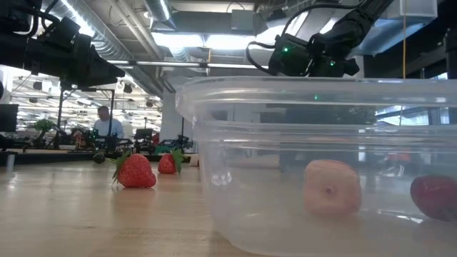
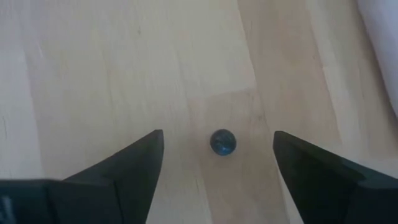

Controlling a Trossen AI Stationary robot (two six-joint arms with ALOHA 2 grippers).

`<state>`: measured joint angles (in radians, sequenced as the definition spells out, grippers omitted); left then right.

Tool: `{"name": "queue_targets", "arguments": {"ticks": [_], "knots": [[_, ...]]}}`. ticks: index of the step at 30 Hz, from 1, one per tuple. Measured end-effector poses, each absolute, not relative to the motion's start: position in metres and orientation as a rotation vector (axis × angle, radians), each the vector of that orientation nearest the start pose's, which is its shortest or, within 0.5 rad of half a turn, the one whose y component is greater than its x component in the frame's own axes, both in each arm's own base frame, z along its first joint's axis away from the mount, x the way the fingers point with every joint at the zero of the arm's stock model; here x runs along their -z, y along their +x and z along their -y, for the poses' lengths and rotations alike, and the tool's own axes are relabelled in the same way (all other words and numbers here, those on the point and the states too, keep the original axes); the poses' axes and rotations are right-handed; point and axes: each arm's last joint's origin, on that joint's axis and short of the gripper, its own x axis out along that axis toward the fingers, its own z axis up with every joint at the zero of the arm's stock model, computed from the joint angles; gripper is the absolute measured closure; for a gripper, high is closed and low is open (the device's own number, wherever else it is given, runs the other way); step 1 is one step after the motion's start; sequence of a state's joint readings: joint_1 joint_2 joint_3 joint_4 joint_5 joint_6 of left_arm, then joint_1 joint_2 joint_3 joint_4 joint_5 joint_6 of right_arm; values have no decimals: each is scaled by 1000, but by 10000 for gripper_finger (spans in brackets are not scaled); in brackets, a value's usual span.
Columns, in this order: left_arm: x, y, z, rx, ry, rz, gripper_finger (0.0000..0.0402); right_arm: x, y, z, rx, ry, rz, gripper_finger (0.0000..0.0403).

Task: Pick and placing Produce into tupperware
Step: Put the right blueberry into the transparent container

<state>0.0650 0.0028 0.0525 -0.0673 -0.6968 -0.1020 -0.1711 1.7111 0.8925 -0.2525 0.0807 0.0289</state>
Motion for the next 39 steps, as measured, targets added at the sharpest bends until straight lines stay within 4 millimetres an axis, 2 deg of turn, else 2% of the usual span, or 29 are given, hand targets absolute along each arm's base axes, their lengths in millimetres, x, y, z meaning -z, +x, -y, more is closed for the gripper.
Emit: {"name": "queue_targets", "arguments": {"ticks": [39], "knots": [[-175, 86, -24, -762, -91, 21, 172, -141, 310, 56, 248, 91, -1072, 99]]}}
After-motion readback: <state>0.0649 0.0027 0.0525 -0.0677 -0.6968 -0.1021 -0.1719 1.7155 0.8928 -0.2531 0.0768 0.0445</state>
